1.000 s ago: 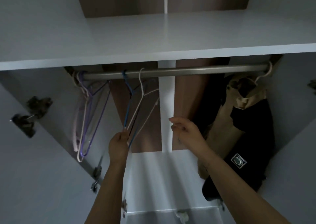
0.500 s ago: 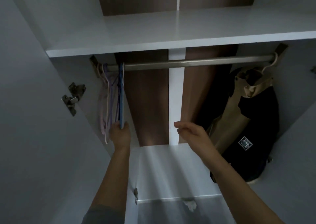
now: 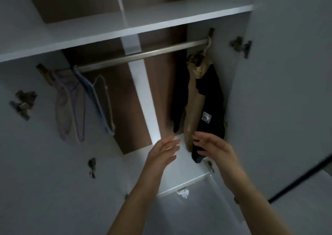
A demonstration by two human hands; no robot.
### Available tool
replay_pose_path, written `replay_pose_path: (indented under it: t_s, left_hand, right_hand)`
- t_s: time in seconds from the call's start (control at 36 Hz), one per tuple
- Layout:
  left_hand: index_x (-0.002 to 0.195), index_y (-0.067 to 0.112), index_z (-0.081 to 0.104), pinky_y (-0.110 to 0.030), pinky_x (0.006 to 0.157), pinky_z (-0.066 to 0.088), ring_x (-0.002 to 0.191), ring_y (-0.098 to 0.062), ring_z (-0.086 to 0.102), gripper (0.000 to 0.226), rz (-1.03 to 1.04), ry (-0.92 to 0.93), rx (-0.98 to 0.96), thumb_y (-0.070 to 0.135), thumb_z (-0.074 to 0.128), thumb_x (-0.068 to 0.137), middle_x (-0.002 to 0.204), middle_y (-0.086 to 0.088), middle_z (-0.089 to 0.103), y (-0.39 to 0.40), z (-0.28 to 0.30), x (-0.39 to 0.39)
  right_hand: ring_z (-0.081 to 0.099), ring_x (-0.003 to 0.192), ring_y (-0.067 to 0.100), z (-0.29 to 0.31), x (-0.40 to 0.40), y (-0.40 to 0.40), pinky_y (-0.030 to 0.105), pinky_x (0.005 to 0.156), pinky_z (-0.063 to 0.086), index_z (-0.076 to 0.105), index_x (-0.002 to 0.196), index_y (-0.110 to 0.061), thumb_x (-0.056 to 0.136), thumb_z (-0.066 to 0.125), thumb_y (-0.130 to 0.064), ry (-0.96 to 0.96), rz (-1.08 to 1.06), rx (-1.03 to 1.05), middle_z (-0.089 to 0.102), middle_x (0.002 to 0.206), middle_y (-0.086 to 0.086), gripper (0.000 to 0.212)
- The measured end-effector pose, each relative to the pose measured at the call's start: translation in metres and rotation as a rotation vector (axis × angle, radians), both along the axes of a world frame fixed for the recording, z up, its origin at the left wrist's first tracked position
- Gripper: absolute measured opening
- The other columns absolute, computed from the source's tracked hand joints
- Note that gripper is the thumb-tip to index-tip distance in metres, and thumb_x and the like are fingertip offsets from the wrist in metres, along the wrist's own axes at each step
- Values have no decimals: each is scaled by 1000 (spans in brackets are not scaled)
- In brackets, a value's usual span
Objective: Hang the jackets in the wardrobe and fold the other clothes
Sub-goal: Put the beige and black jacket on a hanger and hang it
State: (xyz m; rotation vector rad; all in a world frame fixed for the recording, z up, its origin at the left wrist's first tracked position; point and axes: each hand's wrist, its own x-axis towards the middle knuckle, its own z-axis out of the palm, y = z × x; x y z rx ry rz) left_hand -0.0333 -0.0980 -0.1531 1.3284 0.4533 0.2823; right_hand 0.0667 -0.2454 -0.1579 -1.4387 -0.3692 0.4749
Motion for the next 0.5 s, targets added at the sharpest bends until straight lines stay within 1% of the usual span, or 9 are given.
replay_pose_path:
  t_s: [0.03, 0.08, 0.17, 0.28, 0.33, 0.39, 0.42, 0.47, 0.5]
  left_hand:
    - [115, 20, 57, -32, 101, 47, 113, -17, 62, 31, -59, 22, 10, 17, 58, 84, 122, -2, 65, -16, 0, 4]
    - [115, 22, 59, -31, 102, 46, 115, -13, 61, 33, -205, 37, 38, 18, 61, 83, 125, 0, 64, -52, 2, 15]
    - [114, 25, 60, -27, 99, 46, 117, -10, 60, 30, -347, -26, 36, 10, 55, 88, 121, 7, 67, -111, 4, 26]
    - [118, 22, 61, -28, 98, 48, 119, -11, 59, 38, -445, -80, -31, 21, 59, 80, 123, 5, 66, -201, -1, 12]
    - [118, 23, 61, -25, 94, 48, 119, -9, 59, 34, -529, -94, -18, 16, 59, 85, 123, 6, 66, -240, -10, -1]
    - [118, 26, 61, -23, 93, 46, 119, -5, 57, 34, -674, -84, 7, 8, 58, 89, 124, 9, 65, -278, -14, -14]
    - [118, 27, 61, -22, 94, 44, 119, -3, 56, 35, -740, -76, 28, 9, 60, 87, 125, 11, 65, -298, -19, -22]
    - [117, 29, 62, -23, 96, 42, 120, -1, 55, 37, -779, -89, 77, 18, 61, 81, 126, 14, 64, -308, -24, -31]
    - [117, 30, 62, -25, 97, 42, 120, -2, 55, 38, -924, -65, 65, 21, 60, 80, 126, 14, 63, -356, -24, -44]
  right_hand:
    - [66, 104, 16, -2, -3, -21, 31, 90, 53, 70, 108, -19, 96, 51, -8, 19, -35, 8, 72, 109, 0, 25]
    - [65, 106, 19, -4, -11, -63, 32, 89, 52, 70, 108, -17, 96, 50, -6, 38, -136, 41, 72, 108, 1, 26]
    - [65, 106, 19, -10, -30, -131, 32, 89, 51, 68, 110, -14, 97, 47, -5, 64, -293, 66, 72, 109, 2, 27]
    - [66, 106, 15, -25, -78, -223, 31, 89, 53, 67, 115, -12, 98, 47, -8, 95, -462, 59, 71, 114, -2, 26]
    - [66, 105, 16, -30, -104, -266, 32, 88, 53, 67, 115, -11, 97, 48, -6, 111, -563, 52, 71, 113, -1, 27]
    - [66, 104, 15, -35, -135, -308, 31, 87, 54, 67, 114, -12, 97, 47, -6, 115, -666, 25, 71, 113, -2, 27]
    - [66, 104, 15, -35, -153, -331, 31, 86, 55, 67, 114, -14, 97, 47, -6, 117, -713, 15, 71, 113, -4, 27]
    - [66, 104, 15, -37, -170, -348, 28, 82, 54, 68, 111, -16, 97, 47, -5, 132, -740, 10, 71, 112, -5, 28]
    - [66, 104, 15, -36, -206, -392, 27, 81, 53, 68, 110, -17, 96, 47, -4, 143, -902, 17, 71, 111, -4, 28]
